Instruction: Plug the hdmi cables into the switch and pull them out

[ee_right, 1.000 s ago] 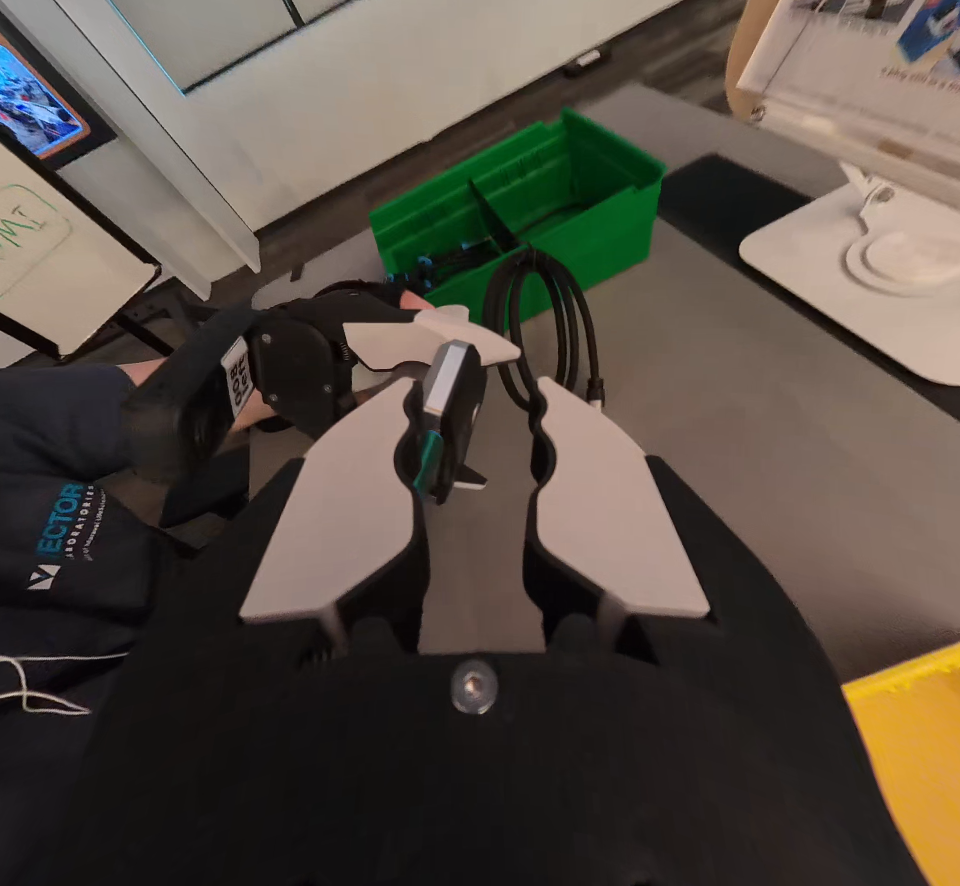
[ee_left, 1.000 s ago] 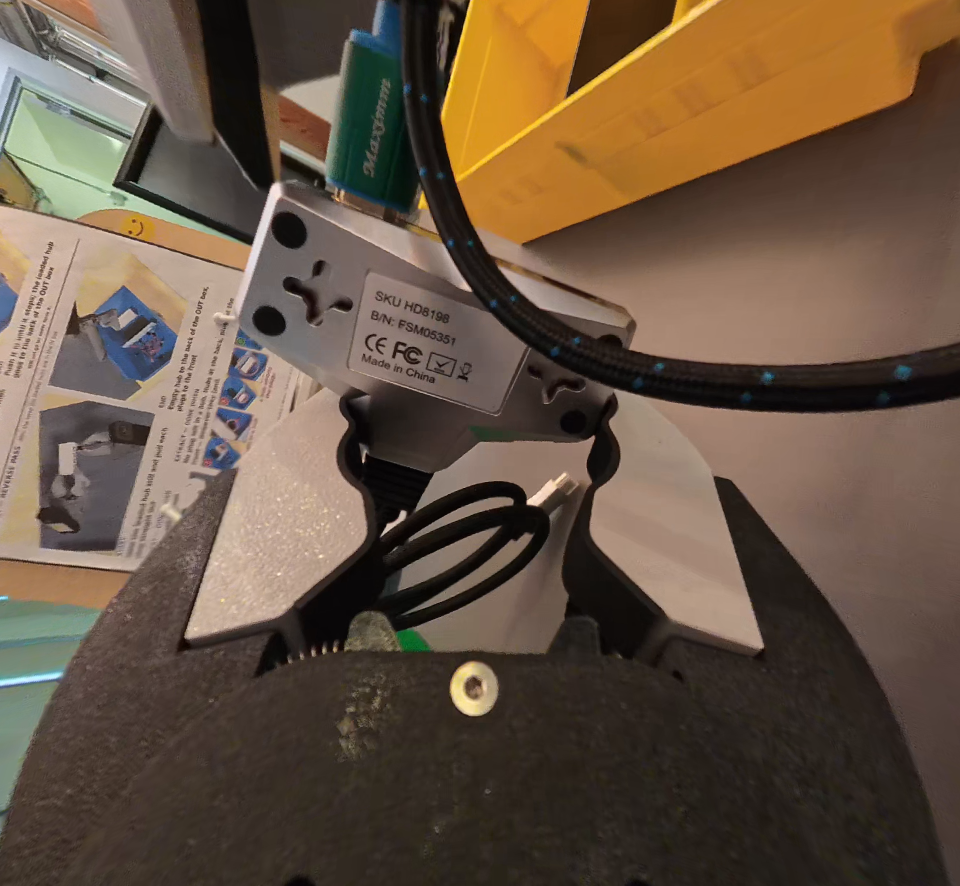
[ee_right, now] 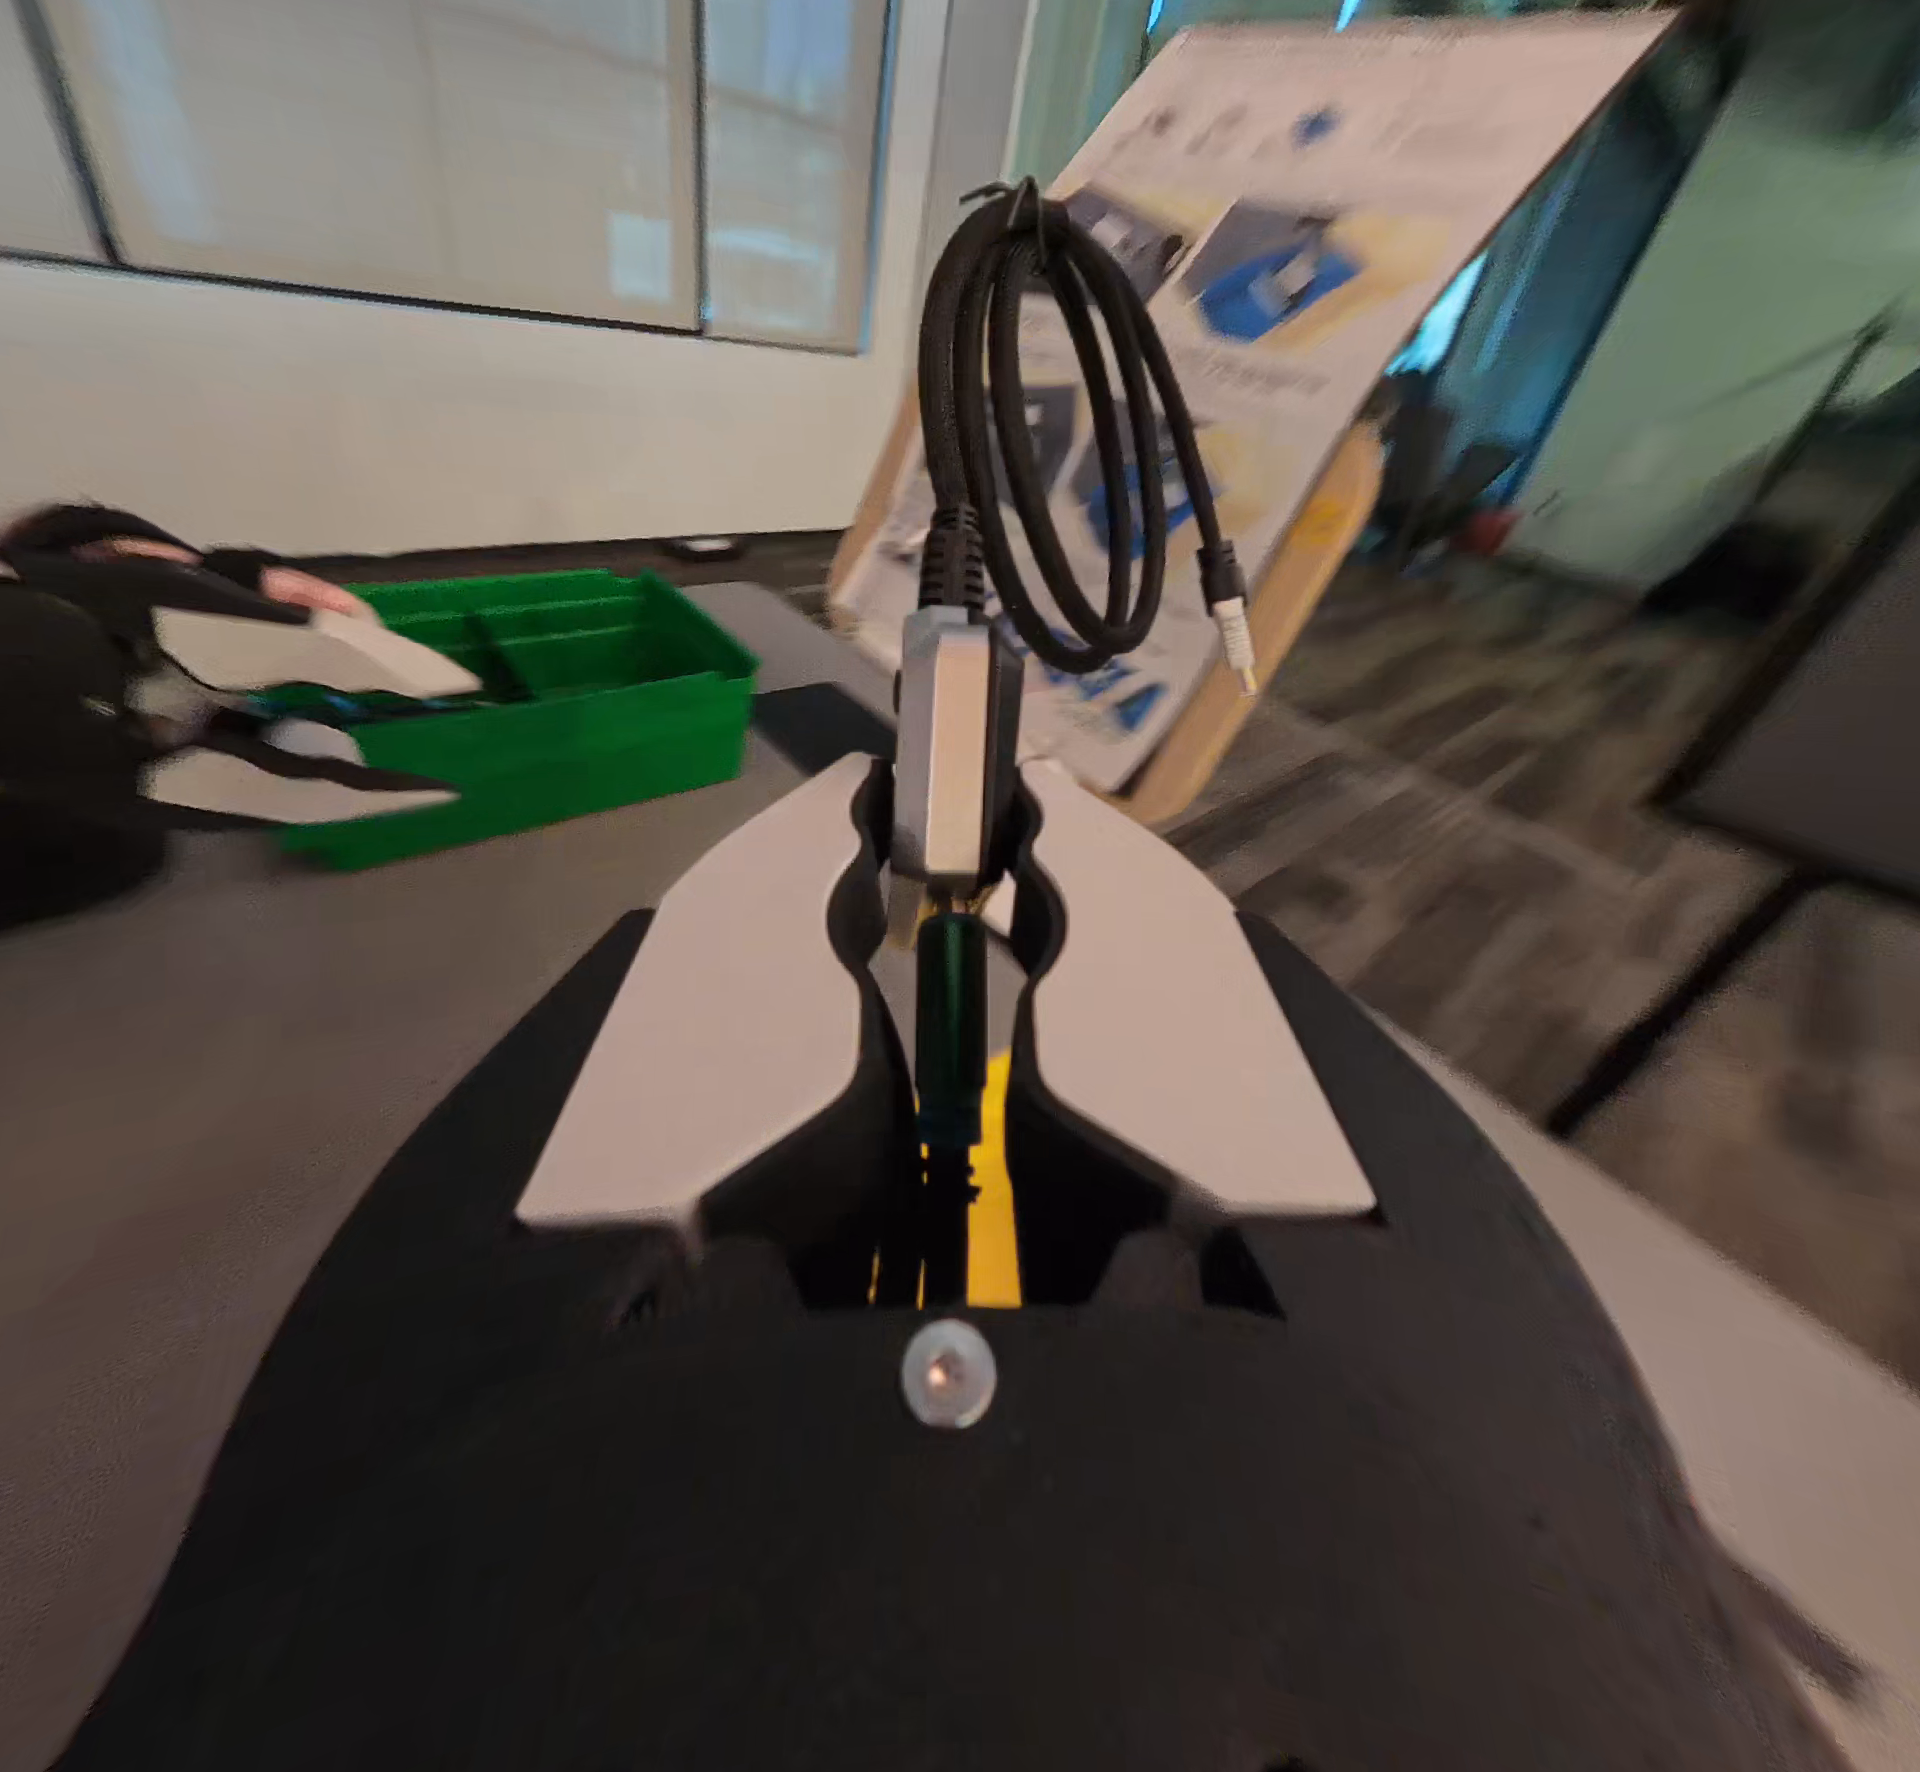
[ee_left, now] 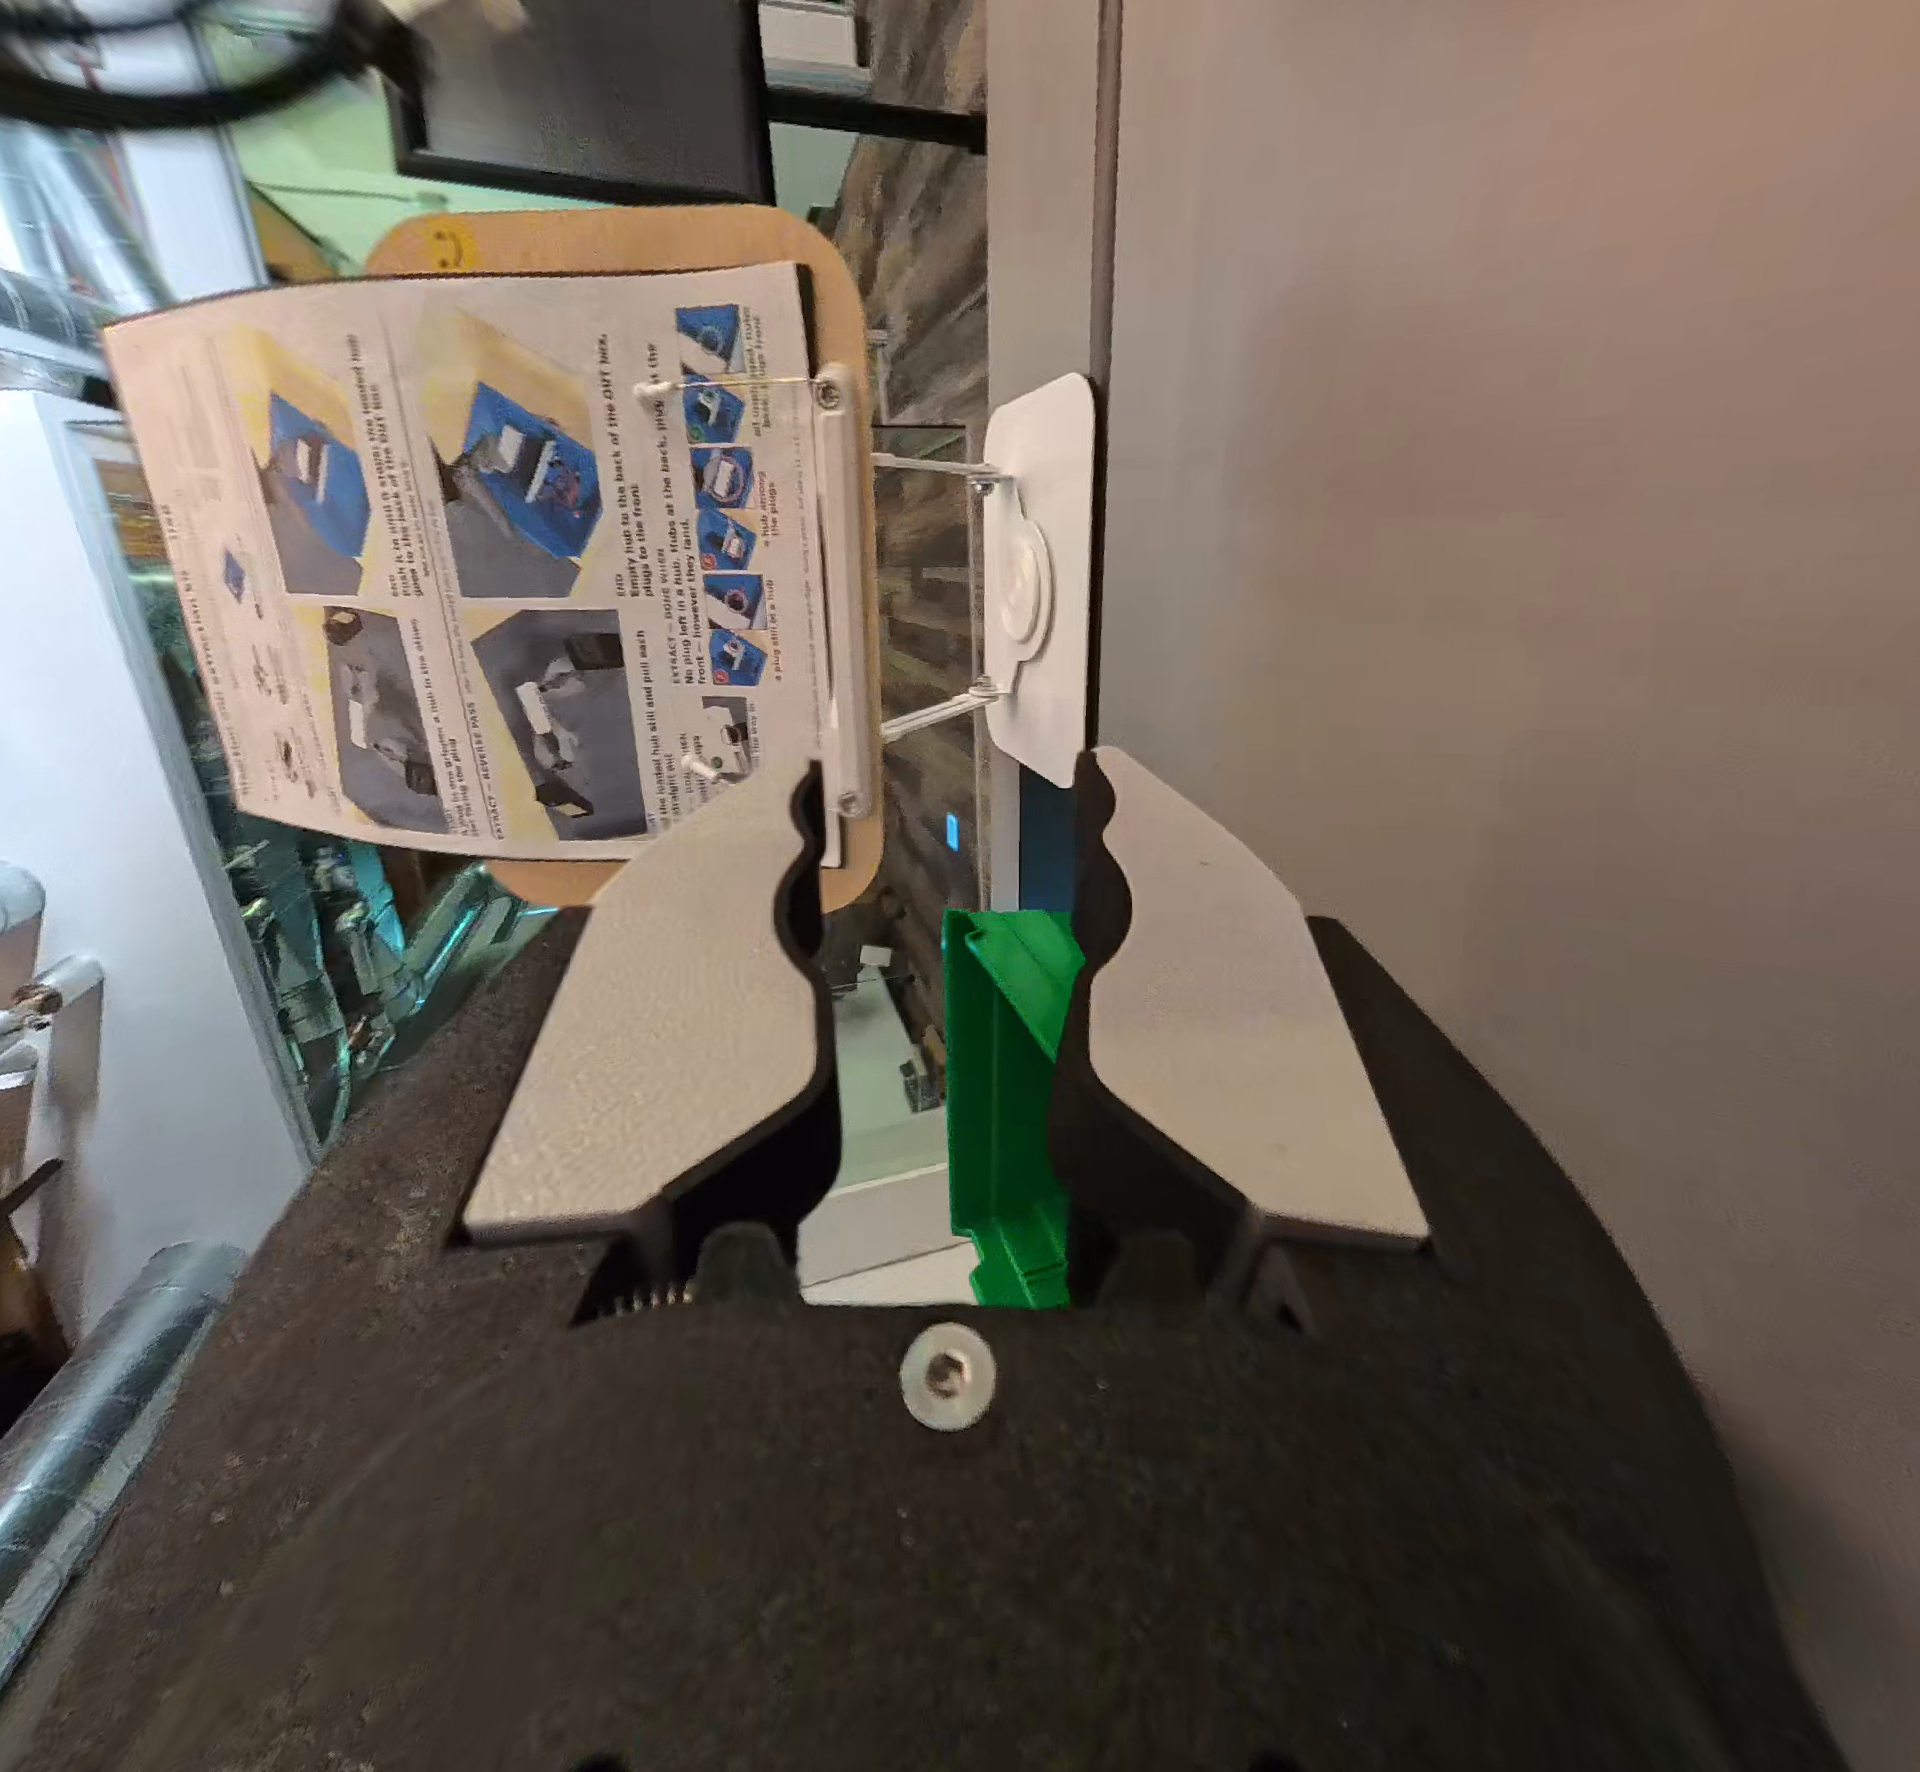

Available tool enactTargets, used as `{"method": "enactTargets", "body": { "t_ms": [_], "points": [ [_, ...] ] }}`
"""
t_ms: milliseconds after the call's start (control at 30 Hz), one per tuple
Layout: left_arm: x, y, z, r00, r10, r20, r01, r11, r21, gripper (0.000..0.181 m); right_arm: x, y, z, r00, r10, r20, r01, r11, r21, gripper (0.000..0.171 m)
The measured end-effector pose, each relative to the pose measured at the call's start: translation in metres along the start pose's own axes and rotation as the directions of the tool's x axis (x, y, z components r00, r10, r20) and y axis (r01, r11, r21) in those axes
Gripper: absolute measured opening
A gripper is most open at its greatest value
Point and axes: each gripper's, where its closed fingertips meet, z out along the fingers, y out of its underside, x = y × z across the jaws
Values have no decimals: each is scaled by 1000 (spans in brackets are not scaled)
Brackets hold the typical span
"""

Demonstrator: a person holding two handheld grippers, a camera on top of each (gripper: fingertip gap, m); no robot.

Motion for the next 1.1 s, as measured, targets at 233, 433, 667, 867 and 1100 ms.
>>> {"method": "enactTargets", "body": {
  "t_ms": [233, 433, 667, 867, 1100],
  "points": [
    [7, -16, -2, 998, -53, -44, 56, 996, 73, 43, 44, 28, -66, 969, -204, -140, 204, 979, -10, 19],
    [12, -16, -1, 996, -51, -73, 56, 996, 69, 43, 29, 39, -95, 989, -143, -22, 141, 986, -88, 19],
    [9, -17, -3, 983, -127, -131, 141, 985, 103, 42, 36, 51, -81, 987, -137, 80, 159, 838, -521, 20],
    [1, -15, -8, 980, -156, -124, 169, 980, 106, 42, 57, 60, -63, 963, 18, 270, 235, 437, -868, 19],
    [6, -12, -6, 981, -139, -137, 152, 984, 91, 42, 66, 108, -27, 877, 53, 477, 478, -3, -878, 20]
  ]
}}
